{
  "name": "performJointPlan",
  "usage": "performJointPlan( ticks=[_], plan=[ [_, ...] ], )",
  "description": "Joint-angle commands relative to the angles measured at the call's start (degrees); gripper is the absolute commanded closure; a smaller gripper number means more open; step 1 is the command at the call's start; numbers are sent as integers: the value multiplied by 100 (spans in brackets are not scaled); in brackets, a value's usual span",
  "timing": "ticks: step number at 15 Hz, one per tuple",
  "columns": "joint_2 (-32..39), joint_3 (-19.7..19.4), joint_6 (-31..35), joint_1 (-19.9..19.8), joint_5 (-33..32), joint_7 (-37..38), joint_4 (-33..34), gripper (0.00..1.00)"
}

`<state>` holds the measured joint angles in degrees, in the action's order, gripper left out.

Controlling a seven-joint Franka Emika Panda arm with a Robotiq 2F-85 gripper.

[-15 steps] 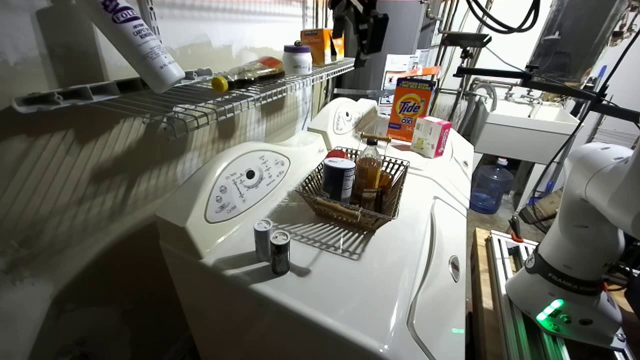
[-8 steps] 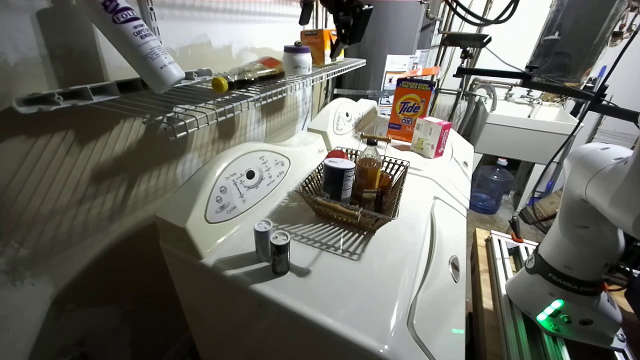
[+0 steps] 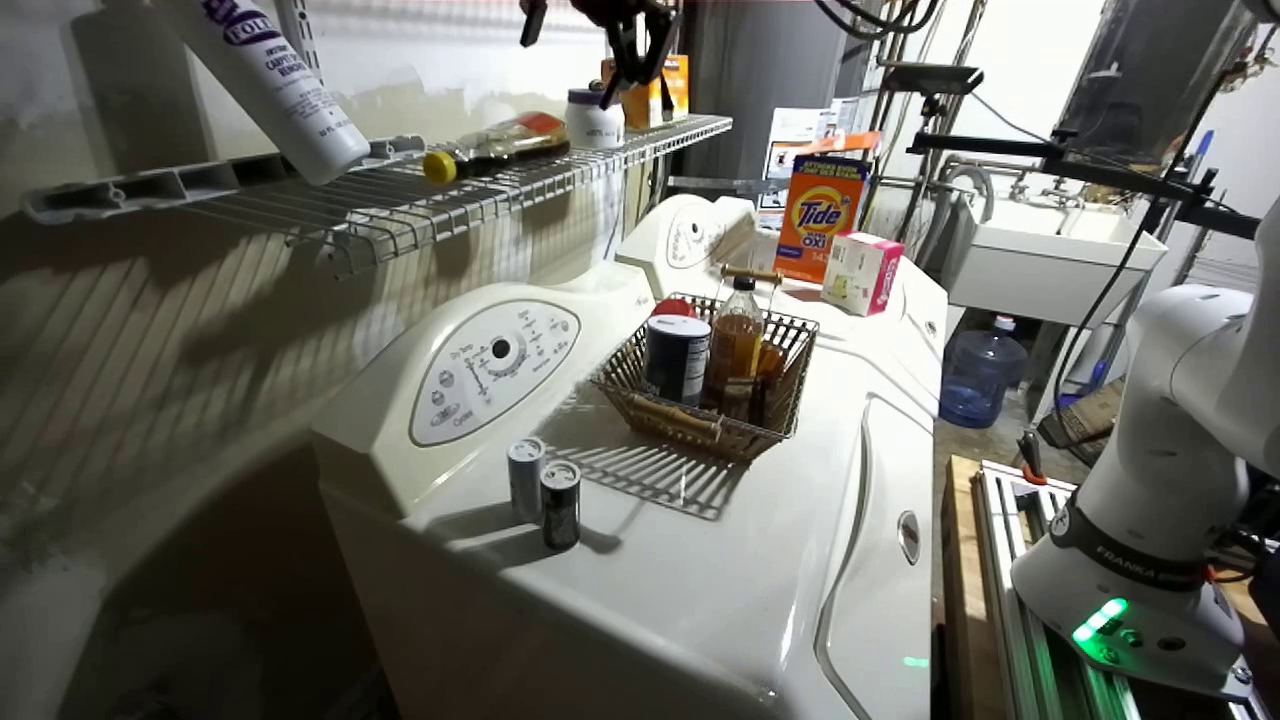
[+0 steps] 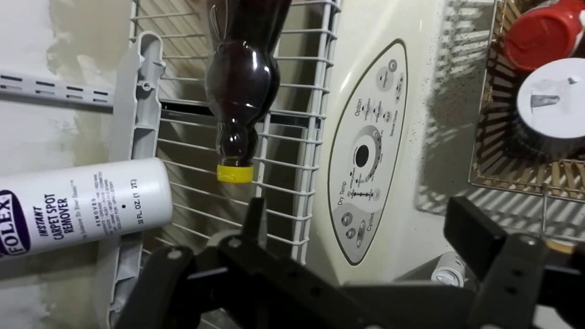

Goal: Put the bottle lying down upright

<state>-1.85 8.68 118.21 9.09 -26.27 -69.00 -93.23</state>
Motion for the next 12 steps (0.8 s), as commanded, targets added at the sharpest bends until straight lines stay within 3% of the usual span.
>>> performJointPlan(
  ticks=[1, 12],
  plan=[
    [681, -4, -141, -13, 208, -687, 790, 0],
    [2143, -78, -877, 117, -55, -699, 2604, 0]
  ],
)
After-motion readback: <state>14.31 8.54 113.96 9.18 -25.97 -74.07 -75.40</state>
